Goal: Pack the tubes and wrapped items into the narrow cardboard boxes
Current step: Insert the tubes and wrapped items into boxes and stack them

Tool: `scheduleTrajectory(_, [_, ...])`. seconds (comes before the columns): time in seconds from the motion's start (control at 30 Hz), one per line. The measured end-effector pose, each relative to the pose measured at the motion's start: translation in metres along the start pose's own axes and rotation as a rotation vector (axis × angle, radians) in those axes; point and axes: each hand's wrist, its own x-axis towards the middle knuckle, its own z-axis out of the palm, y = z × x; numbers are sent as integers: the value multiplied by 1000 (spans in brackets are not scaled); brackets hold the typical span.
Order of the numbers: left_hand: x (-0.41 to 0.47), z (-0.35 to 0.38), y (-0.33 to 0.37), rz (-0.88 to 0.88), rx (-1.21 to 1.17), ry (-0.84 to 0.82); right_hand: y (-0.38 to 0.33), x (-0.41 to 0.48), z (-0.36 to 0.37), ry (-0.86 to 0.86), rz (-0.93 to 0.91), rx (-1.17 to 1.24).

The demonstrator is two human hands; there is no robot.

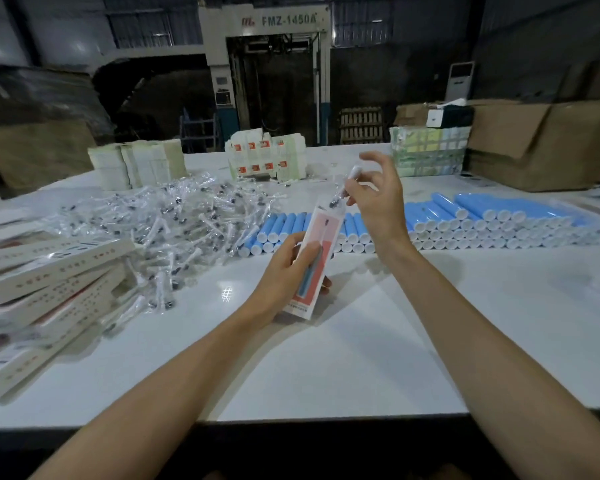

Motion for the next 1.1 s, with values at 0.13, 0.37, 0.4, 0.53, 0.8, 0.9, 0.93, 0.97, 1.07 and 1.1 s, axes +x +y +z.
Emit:
scheduleTrajectory(0.13, [2, 1, -2, 16, 1, -1, 9, 6, 3, -95, 93, -4])
scheduleTrajectory(0.37, [20, -1, 2, 23, 80, -23, 18, 19, -5, 2, 163, -69])
scheduleTrajectory(0.4, [25, 1, 4, 25, 82, -24, 19, 19, -5, -40, 167, -51])
scheduleTrajectory(0.53, [43, 15, 3, 30, 89, -9, 29, 15, -6, -115, 162, -106])
scheduleTrajectory(0.8, [43, 28, -14, -28, -89, 42, 34, 8, -8, -259, 44, -336])
scheduleTrajectory(0.9, [41, 21, -13, -35, -89, 74, 37, 3, -2, -305, 5, -443])
scheduleTrajectory(0.93, [40, 21, -13, -41, -92, 88, 36, 1, 0, -315, 15, -452])
scheduleTrajectory(0.97, [40, 20, -14, -47, -94, 105, 36, -1, 1, -322, 22, -459])
scheduleTrajectory(1.07, [41, 20, -13, -61, -113, 164, 36, -8, 2, -324, 55, -381])
scheduleTrajectory(1.1, [41, 19, -13, -61, -125, 178, 35, -10, 1, -325, 87, -317])
